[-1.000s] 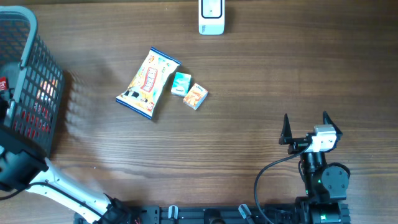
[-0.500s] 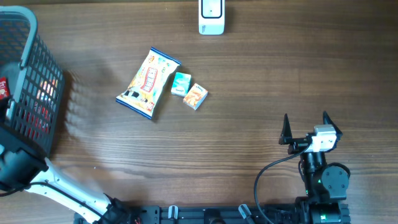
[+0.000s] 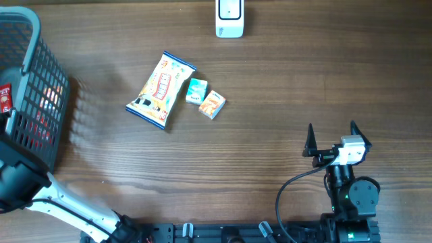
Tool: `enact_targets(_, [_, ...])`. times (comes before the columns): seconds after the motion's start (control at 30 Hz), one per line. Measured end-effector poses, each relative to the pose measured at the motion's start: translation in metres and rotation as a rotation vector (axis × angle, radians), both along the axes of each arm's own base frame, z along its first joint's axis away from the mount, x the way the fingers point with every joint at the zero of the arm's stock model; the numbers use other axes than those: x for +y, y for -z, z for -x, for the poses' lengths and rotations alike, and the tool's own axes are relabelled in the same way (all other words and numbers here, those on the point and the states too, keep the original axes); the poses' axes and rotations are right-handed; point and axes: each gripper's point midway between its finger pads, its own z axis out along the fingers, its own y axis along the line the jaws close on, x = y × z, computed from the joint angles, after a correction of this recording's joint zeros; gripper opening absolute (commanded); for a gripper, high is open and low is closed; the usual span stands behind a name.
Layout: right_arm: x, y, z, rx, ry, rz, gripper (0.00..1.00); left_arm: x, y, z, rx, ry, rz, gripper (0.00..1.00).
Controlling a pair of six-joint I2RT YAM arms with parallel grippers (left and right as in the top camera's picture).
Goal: Scan the item barcode
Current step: 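Lower the left gripper into the basket and grasp the red snack bag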
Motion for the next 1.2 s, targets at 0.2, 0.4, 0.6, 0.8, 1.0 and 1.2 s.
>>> enact_targets(0.2, [0.000,0.000,0.000,0.000,0.000,0.000,1.00,0.002,-0.007,0.002,-0.011,0.002,-0.010,0.24])
enact_targets(0.4, [0.000,0.000,0.000,0.000,0.000,0.000,1.00,0.000,-0.012,0.010,0.002,0.006,0.015,0.04])
enact_targets(0.6, [0.000,0.000,0.000,0.000,0.000,0.000,1.00,-0.009,-0.018,0.022,0.037,-0.003,0.057,0.06])
enact_targets(0.8, [0.000,0.000,0.000,0.000,0.000,0.000,1.00,-0.005,-0.053,0.020,-0.005,-0.004,0.006,0.10])
enact_targets(1.0, [0.000,0.000,0.000,0.000,0.000,0.000,1.00,0.002,-0.145,0.015,-0.162,-0.007,-0.186,0.10])
enact_targets(1.2, [0.000,0.000,0.000,0.000,0.000,0.000,1.00,-0.009,-0.240,0.018,-0.363,0.004,-0.383,0.10])
